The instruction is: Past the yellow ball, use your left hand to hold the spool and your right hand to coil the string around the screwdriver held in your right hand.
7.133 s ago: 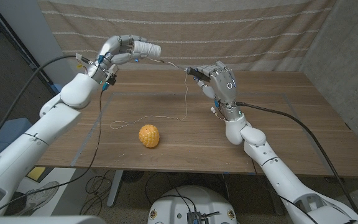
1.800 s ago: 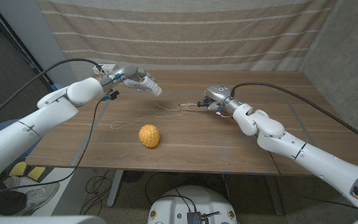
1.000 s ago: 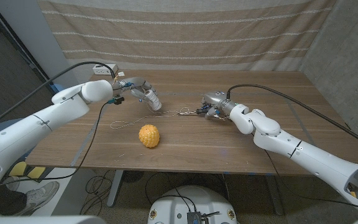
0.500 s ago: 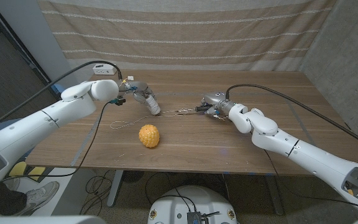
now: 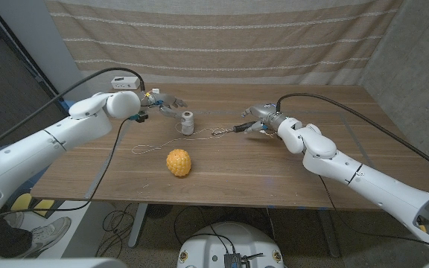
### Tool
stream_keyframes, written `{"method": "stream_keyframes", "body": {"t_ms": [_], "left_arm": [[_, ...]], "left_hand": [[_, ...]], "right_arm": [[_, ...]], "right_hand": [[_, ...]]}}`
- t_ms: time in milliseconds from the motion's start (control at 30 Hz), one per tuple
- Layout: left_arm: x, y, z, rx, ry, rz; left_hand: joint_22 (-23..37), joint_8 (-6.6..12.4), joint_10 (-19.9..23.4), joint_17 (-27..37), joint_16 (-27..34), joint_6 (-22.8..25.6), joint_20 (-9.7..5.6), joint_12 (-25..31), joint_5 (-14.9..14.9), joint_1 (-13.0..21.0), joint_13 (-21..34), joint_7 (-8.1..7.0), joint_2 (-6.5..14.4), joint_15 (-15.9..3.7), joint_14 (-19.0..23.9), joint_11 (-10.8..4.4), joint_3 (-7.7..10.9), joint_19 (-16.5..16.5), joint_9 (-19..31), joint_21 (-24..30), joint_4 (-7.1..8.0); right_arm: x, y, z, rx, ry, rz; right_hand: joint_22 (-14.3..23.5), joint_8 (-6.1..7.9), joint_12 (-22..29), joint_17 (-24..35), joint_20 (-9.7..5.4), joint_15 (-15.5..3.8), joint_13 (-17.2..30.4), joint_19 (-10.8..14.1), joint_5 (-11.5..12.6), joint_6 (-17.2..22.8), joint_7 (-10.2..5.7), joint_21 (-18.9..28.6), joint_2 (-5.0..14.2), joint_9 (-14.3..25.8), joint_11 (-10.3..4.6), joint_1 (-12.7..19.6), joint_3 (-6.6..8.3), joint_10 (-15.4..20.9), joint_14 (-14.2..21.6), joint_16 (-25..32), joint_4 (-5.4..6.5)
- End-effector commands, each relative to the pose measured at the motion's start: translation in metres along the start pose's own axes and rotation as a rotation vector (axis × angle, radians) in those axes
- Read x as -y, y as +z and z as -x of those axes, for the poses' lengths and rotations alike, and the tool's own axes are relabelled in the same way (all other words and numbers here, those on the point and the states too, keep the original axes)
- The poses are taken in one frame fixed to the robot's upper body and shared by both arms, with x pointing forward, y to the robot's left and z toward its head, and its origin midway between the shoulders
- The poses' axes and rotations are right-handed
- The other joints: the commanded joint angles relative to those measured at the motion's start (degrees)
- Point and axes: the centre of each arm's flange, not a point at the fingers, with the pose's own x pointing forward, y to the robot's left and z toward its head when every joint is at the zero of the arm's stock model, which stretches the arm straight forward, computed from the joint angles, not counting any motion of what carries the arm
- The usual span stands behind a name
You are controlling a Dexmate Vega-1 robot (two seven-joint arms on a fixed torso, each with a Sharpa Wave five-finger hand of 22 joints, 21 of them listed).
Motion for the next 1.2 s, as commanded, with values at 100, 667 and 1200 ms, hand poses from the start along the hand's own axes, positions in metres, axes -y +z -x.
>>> {"method": "stream_keyframes", "body": {"t_ms": [100, 667, 1200], "left_arm": [[-0.015, -0.012, 0.030, 0.146, 0.200, 0.153], [-0.003, -0.041, 0.053, 0.391, 0.422, 0.575], [0.026, -0.068, 0.054, 0.459, 0.469, 0.851]], "left_hand": [[0.4, -0.14, -3.5, 0.1, 0.5, -4.8, 0.12, 0.7, -0.3, -4.4, -1.3, -1.81, 1.2, 0.26, -2.9, -0.01, -1.62, -2.3, -0.1, -2.1, 2.03], [0.4, 0.59, -5.6, -0.7, 0.5, -9.5, -3.86, 1.4, 0.0, -12.4, -4.5, -2.63, 7.3, -2.74, -6.5, -1.60, -1.91, -2.8, -0.5, -4.7, 6.99], [0.3, 0.32, -6.4, -1.2, 0.2, -9.8, -6.28, 1.0, 1.1, -17.5, -6.9, 0.19, 7.7, -4.19, -8.4, -2.67, -2.18, -1.9, -0.8, -5.6, 9.67]], "right_arm": [[0.027, -0.018, 0.015, 0.028, -0.192, -0.251], [0.030, -0.044, 0.032, 0.098, -0.429, -0.701], [0.019, -0.064, 0.049, 0.051, -0.601, -0.818]], "right_hand": [[0.0, 0.48, 0.5, -0.5, 2.35, -2.59, -0.2, 0.7, 1.9, -1.3, 1.47, -1.8, 4.05, 0.0, 2.41, -2.5, 0.20, -1.5, -1.9, 0.8, 2.10], [0.0, -0.35, 0.3, -3.5, -0.55, 0.38, -1.0, 0.9, -0.2, -15.4, 2.94, -7.9, 13.67, 0.0, 5.36, -12.0, 2.99, -8.6, -7.8, 0.4, 6.49], [-0.2, 0.34, 0.1, -5.8, -4.47, -0.17, -1.6, 3.6, -1.0, -19.8, 5.02, -10.7, 12.96, -0.1, 7.01, -21.7, 1.24, -11.6, -9.9, 0.2, 6.82]]}}
